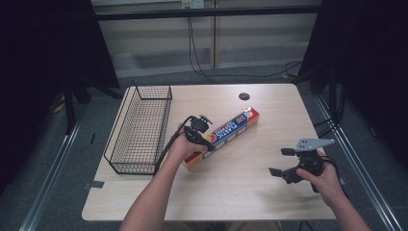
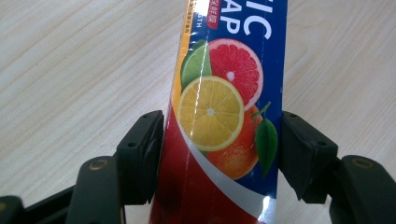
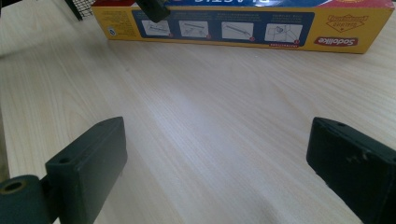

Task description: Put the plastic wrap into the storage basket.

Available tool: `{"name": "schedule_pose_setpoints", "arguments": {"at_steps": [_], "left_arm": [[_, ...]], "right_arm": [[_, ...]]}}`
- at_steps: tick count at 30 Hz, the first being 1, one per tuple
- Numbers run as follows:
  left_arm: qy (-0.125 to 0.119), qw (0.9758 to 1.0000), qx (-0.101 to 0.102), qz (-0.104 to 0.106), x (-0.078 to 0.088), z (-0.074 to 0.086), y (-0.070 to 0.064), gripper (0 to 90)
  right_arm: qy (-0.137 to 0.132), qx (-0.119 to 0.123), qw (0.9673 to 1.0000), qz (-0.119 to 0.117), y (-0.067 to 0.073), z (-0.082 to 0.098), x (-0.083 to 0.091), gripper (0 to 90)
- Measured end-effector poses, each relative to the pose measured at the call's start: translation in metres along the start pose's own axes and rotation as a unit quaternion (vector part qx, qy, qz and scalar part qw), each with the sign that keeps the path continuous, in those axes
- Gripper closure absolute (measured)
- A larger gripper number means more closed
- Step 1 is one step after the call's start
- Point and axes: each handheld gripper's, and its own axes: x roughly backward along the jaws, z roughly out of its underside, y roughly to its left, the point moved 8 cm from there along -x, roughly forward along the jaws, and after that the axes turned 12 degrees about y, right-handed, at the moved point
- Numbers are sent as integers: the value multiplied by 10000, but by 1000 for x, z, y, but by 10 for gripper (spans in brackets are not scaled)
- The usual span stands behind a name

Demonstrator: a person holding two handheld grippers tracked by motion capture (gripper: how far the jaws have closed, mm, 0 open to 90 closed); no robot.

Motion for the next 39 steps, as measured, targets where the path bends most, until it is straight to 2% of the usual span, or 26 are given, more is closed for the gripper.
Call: {"name": "schedule_pose_setpoints", "arguments": {"at_steps": [3, 4, 6, 7, 8, 9, 11, 13, 15, 17, 18, 19, 23, 24, 27, 29, 32, 33, 35, 37, 39], "left_arm": [[-115, 9998, 43, 143, 1, -10, -1, 306], [-24, 9999, 50, 124, -1, -14, -2, 296], [-25, 10000, -24, 84, -2, -19, -1, 286], [-54, 9999, -65, 130, -3, -23, -2, 286], [-99, 9998, 31, 184, -5, -27, -3, 277], [-53, 9998, -49, 174, -8, -33, -3, 255], [-40, 9999, -1, 162, -11, -36, -3, 248], [-29, 9999, -44, 152, -14, -41, -4, 253], [-48, 9998, 67, 169, -18, -46, -4, 260], [-86, 9998, 54, 165, -21, -49, -4, 269], [-161, 9995, 175, 202, -22, -52, -5, 269], [-132, 9997, 92, 193, -23, -53, -3, 274], [-132, 9995, 175, 205, -25, -58, -6, 311], [-73, 9999, 37, 107, -25, -60, -5, 358], [-2, 10000, -18, 1, -24, -60, -6, 389], [134, 9999, -77, -58, -23, -59, -7, 395], [211, 9997, 41, 66, -20, -57, -10, 419], [140, 9994, 252, 191, -16, -57, -12, 421], [182, 9994, 243, 188, -13, -56, -11, 423], [274, 9988, 391, 127, -5, -52, -9, 425], [320, 9985, 417, 124, -2, -51, -8, 427]], "right_arm": [[14, 4, 10000, -5, 1, 0, -1, 49], [5, -4, 10000, -4, 1, 0, -1, 50], [3, 10, 10000, -9, 0, 0, 0, 49], [3, 10, 10000, -9, 0, 0, 0, 49], [-2, 9, 10000, -7, 0, 0, 0, 49], [2, 10, 10000, 4, 0, 1, 0, 49], [8, 2, 10000, 3, -1, 1, 0, 50], [2, -3, 10000, 9, -1, 1, 0, 50], [-17, -4, 10000, 3, -2, 1, 1, 50], [-24, -5, 10000, -2, -2, 0, 1, 50], [-31, -13, 10000, -2, -2, 0, 2, 50], [-44, -14, 10000, 15, -2, 0, 2, 50], [-59, -36, 10000, 8, -2, 0, 3, 50], [-63, -37, 10000, 20, -3, 1, 4, 49], [-67, -10, 10000, 11, -3, 1, 4, 50], [-59, -9, 10000, 6, -2, 1, 4, 50], [-47, -2, 10000, 17, -3, 1, 3, 51], [-46, -9, 10000, 13, -3, 1, 3, 51], [-57, -6, 10000, 0, -3, 1, 3, 51], [-52, -9, 10000, 12, -3, 1, 2, 51], [-49, -4, 10000, 9, -3, 1, 2, 51]]}}
